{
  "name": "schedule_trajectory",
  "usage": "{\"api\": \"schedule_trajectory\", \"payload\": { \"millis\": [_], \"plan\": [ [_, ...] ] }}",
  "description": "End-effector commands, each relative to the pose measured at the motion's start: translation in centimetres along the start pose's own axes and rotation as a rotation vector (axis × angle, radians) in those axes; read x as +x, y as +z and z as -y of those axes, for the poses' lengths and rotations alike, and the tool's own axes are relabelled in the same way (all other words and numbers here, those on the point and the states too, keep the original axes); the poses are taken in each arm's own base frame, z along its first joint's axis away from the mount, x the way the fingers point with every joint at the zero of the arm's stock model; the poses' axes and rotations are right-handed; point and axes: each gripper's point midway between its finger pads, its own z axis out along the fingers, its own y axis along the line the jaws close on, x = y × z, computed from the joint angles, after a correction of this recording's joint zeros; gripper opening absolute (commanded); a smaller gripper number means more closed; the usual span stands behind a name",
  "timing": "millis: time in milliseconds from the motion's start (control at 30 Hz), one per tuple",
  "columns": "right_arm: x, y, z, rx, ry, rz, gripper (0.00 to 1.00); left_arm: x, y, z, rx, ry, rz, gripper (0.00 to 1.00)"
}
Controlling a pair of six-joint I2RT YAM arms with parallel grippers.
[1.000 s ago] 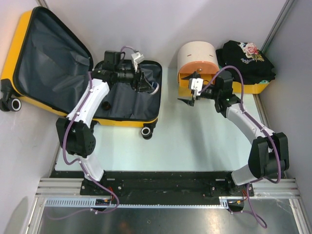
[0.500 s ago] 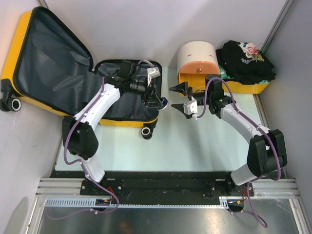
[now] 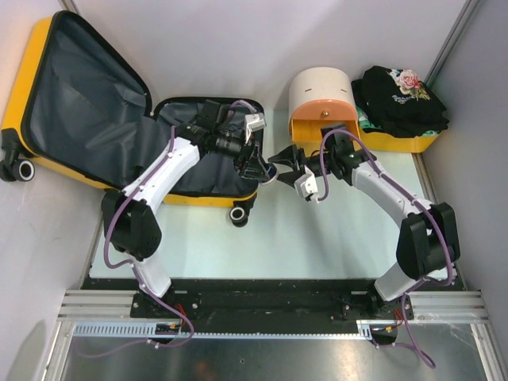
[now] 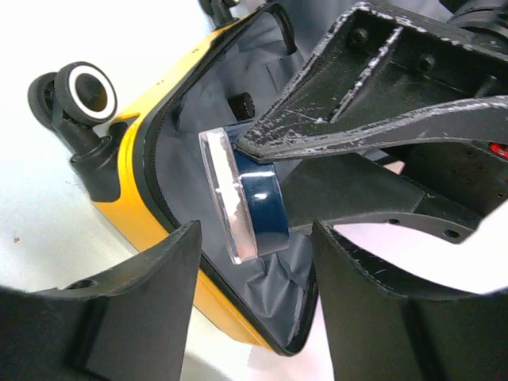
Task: Open, take out, and arrange the luggage
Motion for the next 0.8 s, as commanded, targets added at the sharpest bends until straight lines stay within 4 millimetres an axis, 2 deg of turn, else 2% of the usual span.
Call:
{"api": "schedule_trajectory", "payload": {
  "millis": [0, 167, 200, 267, 300, 367, 433, 467, 500, 533, 600, 633, 667, 733, 767],
  "plan": [
    [-0.7, 0.4, 0.2, -0.044, -0.087, 0.034, 0.59, -2.0, -0.2, 1.4, 0.051, 0.083, 0.036, 0.33],
    [-1.0, 0.2, 0.1, -0.066, -0.089, 0.041, 0.31, -2.2, 0.0, 1.0, 0.042, 0.077, 0.033, 0.33],
    [-0.9, 0.0, 0.2, -0.064, -0.089, 0.038, 0.18, -2.2, -0.1, 0.8, 0.037, 0.075, 0.031, 0.41],
    [-0.9, -0.4, 0.2, -0.066, -0.085, 0.028, 0.01, -2.5, -0.2, 0.6, 0.018, 0.072, 0.032, 0.56],
    [-0.6, -0.9, 0.2, -0.063, -0.078, 0.016, 0.00, -2.8, -0.6, 0.2, 0.006, 0.062, 0.039, 0.71],
    [-0.1, -1.6, 0.1, -0.062, -0.044, -0.010, 0.00, -4.2, -1.3, -0.2, -0.011, 0.035, 0.064, 0.78],
    [0.7, -3.3, 0.2, -0.055, 0.010, -0.069, 0.00, -5.7, -3.0, -1.0, -0.056, 0.032, 0.098, 0.86],
    [1.0, -3.9, 0.2, -0.050, 0.033, -0.091, 0.00, -6.2, -3.6, -1.4, -0.080, 0.039, 0.108, 0.96],
    [1.5, -5.3, 0.5, -0.034, 0.059, -0.131, 0.00, -6.4, -4.5, -2.7, -0.130, 0.028, 0.111, 0.98],
    [2.3, -6.2, 0.5, -0.024, 0.112, -0.178, 0.00, -7.3, -5.2, -2.9, -0.159, 0.038, 0.126, 0.98],
    [3.0, -7.9, 1.4, 0.015, 0.180, -0.248, 0.00, -8.0, -6.2, -4.2, -0.220, 0.037, 0.137, 0.99],
    [4.4, -9.5, 2.5, 0.055, 0.179, -0.329, 0.00, -8.1, -6.3, -4.5, -0.228, 0.032, 0.138, 0.99],
    [4.9, -10.3, 2.8, 0.104, 0.305, -0.369, 0.00, -8.2, -6.4, -4.7, -0.236, 0.033, 0.140, 0.99],
    [6.6, -12.1, 4.5, 0.193, 0.353, -0.511, 0.00, -8.1, -6.3, -4.9, -0.233, 0.025, 0.139, 0.99],
    [6.9, -12.3, 4.6, 0.222, 0.404, -0.549, 0.00, -8.1, -6.2, -5.1, -0.230, 0.024, 0.139, 0.99]
  ]
}}
